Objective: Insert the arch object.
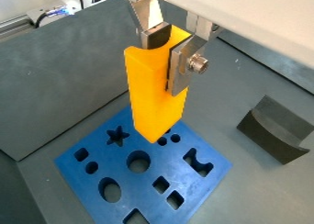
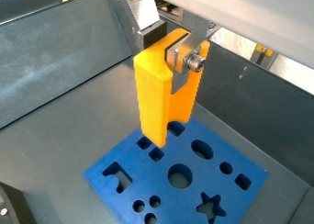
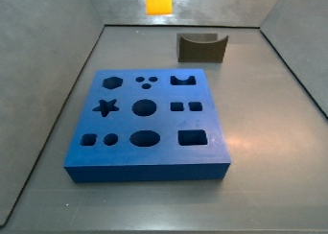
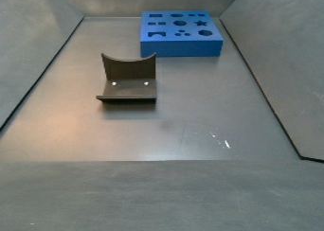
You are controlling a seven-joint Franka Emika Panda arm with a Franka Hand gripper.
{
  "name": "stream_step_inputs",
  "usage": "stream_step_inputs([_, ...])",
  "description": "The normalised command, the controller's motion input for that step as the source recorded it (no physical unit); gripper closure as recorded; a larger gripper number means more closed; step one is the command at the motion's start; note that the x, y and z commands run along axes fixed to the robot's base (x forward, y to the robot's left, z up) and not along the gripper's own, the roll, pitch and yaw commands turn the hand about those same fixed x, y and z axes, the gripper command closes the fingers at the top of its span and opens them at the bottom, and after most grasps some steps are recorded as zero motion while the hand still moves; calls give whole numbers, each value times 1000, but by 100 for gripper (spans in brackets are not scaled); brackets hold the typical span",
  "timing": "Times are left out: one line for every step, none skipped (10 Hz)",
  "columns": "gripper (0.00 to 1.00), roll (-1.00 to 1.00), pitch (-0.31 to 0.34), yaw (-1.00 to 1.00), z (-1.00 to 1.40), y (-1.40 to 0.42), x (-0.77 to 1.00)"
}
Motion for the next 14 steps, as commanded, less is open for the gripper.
stream_step_inputs([100, 0, -66, -886, -351, 163, 60])
stream_step_inputs([100, 60, 0, -994, -463, 34, 63])
stream_step_inputs([100, 30, 0, -997, -466, 49, 83])
stream_step_inputs([100, 6, -4, -1000, -429, 40, 94])
stream_step_inputs([100, 0, -19, -1000, -411, 46, 103])
stream_step_inputs([100, 0, -76, -946, -251, 91, 174])
stream_step_inputs([100, 0, -76, -934, -237, 100, 189])
stream_step_inputs([100, 0, -51, -929, -249, 117, 217])
stream_step_inputs([100, 0, -43, -934, -260, 114, 214])
stream_step_inputs([100, 0, -27, -949, -280, 103, 211])
stream_step_inputs([100, 0, -13, -969, -300, 91, 191])
stream_step_inputs([100, 0, -26, -1000, -311, 51, 103])
stream_step_inputs([100, 0, -27, -1000, -326, 0, 11])
stream_step_inputs([100, 0, -24, -1000, -349, 0, 0])
